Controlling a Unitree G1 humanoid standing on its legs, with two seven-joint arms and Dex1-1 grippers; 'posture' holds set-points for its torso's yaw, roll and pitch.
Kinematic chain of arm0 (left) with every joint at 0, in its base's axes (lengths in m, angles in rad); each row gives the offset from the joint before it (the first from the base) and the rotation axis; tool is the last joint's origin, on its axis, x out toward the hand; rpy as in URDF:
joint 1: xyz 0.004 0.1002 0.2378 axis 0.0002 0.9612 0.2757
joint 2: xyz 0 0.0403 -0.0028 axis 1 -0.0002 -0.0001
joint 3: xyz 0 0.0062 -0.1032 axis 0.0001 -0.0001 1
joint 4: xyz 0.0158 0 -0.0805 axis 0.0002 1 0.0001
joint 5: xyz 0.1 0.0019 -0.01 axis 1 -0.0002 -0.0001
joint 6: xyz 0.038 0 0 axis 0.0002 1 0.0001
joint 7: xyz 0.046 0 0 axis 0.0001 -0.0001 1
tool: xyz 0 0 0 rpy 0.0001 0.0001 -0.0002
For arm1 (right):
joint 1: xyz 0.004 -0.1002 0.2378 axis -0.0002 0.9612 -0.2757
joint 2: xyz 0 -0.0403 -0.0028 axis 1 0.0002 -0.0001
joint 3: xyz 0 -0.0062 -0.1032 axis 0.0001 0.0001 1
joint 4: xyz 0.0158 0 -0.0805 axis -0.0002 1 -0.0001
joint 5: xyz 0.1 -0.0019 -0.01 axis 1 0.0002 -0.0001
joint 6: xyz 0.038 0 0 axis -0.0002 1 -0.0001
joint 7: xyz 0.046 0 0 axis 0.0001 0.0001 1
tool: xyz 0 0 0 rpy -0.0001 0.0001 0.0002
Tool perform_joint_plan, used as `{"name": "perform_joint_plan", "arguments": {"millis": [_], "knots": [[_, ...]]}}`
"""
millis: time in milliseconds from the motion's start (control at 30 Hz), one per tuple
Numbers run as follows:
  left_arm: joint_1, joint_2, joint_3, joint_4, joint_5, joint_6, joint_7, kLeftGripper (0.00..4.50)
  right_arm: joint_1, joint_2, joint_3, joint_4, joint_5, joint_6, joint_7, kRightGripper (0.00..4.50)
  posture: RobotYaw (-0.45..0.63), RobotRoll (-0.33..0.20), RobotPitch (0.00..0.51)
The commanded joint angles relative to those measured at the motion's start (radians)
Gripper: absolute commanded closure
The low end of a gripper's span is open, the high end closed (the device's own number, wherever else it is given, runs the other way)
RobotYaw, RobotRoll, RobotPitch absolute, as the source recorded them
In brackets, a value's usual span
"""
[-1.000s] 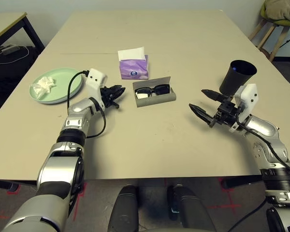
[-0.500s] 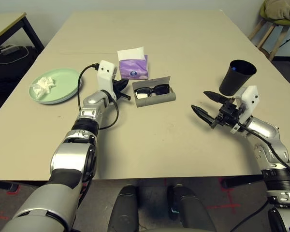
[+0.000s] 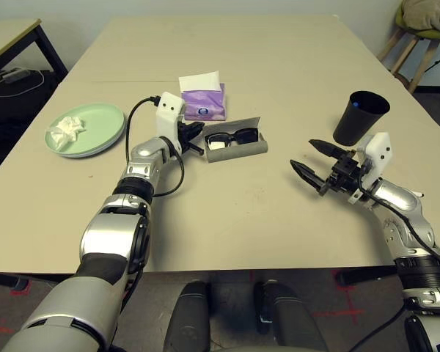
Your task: Organize and tidy the items on the table.
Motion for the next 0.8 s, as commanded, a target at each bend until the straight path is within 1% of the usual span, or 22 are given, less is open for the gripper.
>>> {"name": "perform_joint_plan", "arguments": {"millis": [33,300,467,700,800], "knots": [[0.044,-0.007,-0.008,-0.050,-0.018,0.005,-0.118,4.47,-0.001,0.002,-0.006,0.024,0.009,-0.004,-0.005,0.00,0.14,0.000,0.121],[0.097,0.000,-0.018,-0.142,-0.031,0.050,-0.232,4.47,-0.007,0.015,-0.014,0.037,0.030,0.002,-0.018,0.00,0.15,0.000,0.119],[0.133,0.013,-0.033,-0.209,-0.035,0.117,-0.302,4.47,-0.012,0.016,-0.011,0.036,0.031,0.000,-0.022,0.00,0.15,0.000,0.117],[0.160,0.042,-0.058,-0.234,-0.010,0.193,-0.307,4.47,-0.024,0.012,-0.010,0.022,0.031,0.002,-0.025,0.00,0.14,0.000,0.114],[0.165,0.048,-0.062,-0.237,-0.005,0.191,-0.296,4.47,-0.025,0.009,-0.010,0.013,0.032,0.005,-0.027,0.00,0.14,0.000,0.112]]}}
